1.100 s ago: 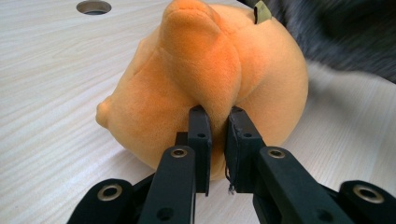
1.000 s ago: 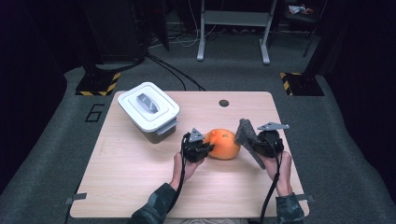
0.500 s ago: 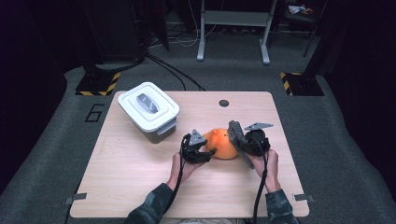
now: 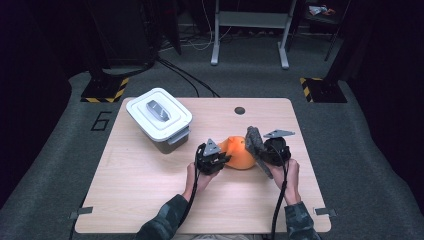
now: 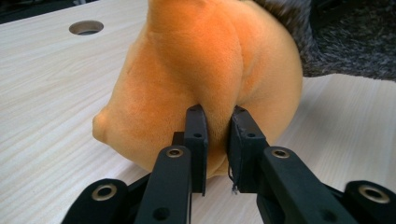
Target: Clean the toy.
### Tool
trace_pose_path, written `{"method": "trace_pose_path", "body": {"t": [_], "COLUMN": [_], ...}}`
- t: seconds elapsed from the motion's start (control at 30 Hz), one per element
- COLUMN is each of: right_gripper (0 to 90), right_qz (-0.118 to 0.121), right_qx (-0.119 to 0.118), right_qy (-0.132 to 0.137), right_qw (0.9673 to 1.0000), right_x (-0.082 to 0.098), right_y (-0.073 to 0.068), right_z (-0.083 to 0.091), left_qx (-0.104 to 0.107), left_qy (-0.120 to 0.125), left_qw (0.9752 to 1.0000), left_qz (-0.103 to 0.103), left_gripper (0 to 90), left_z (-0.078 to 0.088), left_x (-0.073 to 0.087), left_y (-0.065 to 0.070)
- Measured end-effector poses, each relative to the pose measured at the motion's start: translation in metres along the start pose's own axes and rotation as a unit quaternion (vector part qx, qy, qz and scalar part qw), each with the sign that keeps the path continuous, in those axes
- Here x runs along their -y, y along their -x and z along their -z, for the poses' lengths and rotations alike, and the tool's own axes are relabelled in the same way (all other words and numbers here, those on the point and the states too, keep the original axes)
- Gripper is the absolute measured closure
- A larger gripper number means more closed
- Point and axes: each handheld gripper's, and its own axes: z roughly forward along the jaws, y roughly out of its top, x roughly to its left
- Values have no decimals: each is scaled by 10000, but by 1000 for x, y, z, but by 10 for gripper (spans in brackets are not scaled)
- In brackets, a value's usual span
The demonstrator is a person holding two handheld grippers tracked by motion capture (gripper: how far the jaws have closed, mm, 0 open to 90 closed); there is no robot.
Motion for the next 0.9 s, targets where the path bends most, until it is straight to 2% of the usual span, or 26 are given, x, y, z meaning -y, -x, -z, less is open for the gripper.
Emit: {"method": "trace_pose_path", "body": {"t": [0.13, 0.2, 0.23, 0.3, 0.4, 0.47, 0.5, 0.57, 0.63, 0.67, 0.7, 0.77, 0.9], "right_gripper": [743, 743, 743, 743, 742, 742, 743, 744, 747, 749, 749, 749, 749], "right_qz": [70, 134, 256, 344, 508, 660, 693, 707, 729, 795, 732, 769, 619], "right_qx": [-58, -112, -151, -199, -269, -189, -112, -145, -177, -202, -177, -204, -218], "right_qy": [174, 259, 302, 364, 215, -15, -43, -57, -28, -24, 5, 9, 41], "right_qw": [9998, 9995, 9991, 9985, 9981, 9976, 9975, 9974, 9972, 9966, 9972, 9968, 9978], "right_x": [-6, -12, -15, -20, -27, -27, -27, -27, -28, -28, -28, -28, -26], "right_y": [-4, -12, -15, -25, -38, -46, -49, -50, -52, -52, -53, -51, -45], "right_z": [14, 22, 25, 29, 20, 4, -3, -12, -14, -15, -15, -14, -13], "left_qx": [27, 85, 93, 145, 111, -67, -92, -99, -81, -101, -77, -96, -107], "left_qy": [44, 58, 91, 98, -7, -163, -214, -235, -203, -199, -181, -186, -169], "left_qw": [9998, 9993, 9988, 9985, 9990, 9996, 9995, 9993, 9989, 9991, 9990, 9992, 9993], "left_qz": [195, 356, 469, 526, 422, 226, 235, 284, 407, 359, 391, 352, 326], "left_gripper": [807, 809, 809, 809, 808, 807, 808, 809, 810, 810, 810, 810, 810], "left_z": [3, 6, 8, 10, 9, 6, 5, 3, 3, 3, 3, 3, 2], "left_x": [-7, -12, -14, -15, -12, -10, -7, -3, -1, 0, 1, 0, 0], "left_y": [5, 6, 8, 10, 13, 13, 11, 5, 1, 0, -1, -1, -1]}}
